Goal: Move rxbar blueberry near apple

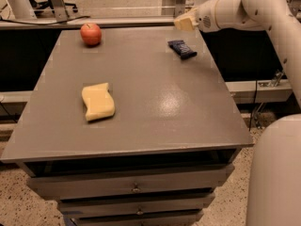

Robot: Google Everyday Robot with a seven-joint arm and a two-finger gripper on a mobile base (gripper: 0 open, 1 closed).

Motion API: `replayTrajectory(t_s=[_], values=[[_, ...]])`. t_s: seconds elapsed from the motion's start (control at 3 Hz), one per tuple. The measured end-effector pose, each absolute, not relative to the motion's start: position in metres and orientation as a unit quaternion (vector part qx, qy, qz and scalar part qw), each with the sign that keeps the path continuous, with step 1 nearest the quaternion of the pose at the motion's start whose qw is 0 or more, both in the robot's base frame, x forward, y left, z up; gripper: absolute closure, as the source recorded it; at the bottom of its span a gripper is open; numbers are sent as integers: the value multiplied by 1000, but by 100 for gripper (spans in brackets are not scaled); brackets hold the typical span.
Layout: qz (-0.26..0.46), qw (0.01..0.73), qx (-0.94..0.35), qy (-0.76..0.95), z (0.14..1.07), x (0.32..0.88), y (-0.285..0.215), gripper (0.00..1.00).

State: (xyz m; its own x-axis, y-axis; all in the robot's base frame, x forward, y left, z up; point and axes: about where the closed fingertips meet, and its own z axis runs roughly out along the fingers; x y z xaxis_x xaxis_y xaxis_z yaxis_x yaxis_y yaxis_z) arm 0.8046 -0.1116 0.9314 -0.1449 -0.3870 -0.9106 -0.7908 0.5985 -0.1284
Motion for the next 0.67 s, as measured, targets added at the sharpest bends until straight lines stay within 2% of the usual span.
replayTrajectory(t_s=[0.33, 0.67], values=[[205, 520, -421, 715, 946, 803, -88, 82], [198, 507, -426, 723, 936, 796, -96, 59]])
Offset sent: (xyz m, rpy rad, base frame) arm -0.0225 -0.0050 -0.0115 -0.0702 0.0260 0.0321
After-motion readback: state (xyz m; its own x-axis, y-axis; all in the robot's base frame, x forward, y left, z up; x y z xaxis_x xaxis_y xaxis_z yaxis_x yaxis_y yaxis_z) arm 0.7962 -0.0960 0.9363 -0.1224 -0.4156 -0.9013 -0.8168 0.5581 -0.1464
